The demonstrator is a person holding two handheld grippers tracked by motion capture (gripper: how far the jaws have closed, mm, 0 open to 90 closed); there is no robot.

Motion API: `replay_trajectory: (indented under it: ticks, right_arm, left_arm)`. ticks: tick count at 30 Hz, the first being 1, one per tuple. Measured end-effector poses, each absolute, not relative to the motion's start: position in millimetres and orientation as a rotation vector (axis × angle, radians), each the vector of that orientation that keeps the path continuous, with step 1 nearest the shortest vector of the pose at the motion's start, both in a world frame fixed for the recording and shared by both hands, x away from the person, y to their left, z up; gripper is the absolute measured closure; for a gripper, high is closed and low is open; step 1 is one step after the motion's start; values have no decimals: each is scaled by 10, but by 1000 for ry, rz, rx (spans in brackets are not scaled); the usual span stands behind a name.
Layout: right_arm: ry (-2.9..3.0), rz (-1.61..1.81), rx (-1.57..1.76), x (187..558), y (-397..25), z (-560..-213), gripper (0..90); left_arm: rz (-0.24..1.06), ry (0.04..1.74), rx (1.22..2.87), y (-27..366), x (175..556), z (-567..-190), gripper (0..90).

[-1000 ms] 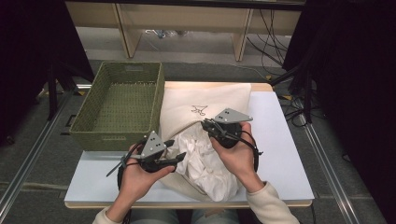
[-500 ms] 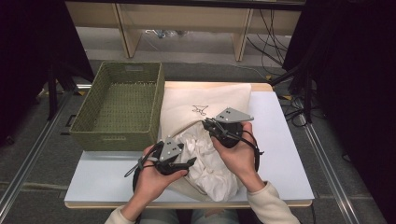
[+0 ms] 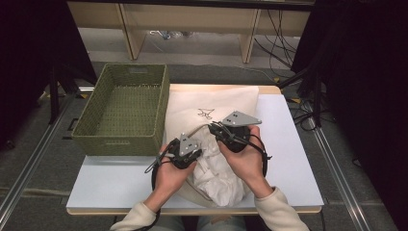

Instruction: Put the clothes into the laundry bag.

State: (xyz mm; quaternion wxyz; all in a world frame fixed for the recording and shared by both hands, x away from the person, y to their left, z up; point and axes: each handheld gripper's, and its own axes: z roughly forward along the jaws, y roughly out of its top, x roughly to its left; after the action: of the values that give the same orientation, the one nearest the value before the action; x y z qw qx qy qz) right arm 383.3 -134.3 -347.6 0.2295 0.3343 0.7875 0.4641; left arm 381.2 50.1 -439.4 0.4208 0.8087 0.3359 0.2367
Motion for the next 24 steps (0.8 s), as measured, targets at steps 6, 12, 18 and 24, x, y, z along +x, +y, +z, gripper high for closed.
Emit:
replay_trajectory:
  ticks: [6, 12, 18, 24]
  right_arm:
    - [2162, 1309, 885, 3771, -1304, -3414, 887]
    - [2151, 1306, 906, 3786, -1328, -3422, 886]
    - [2150, 1283, 907, 3816, -1355, -3438, 886]
    - [2157, 1287, 921, 3825, -1356, -3446, 886]
  left_arm:
    - [625, 859, 1997, 610, 3915, -4314, 802]
    - [664, 859, 2001, 643, 3919, -4362, 774]
    - [651, 839, 1970, 716, 3784, -4355, 582]
    - [586, 813, 1925, 863, 3531, -4238, 446]
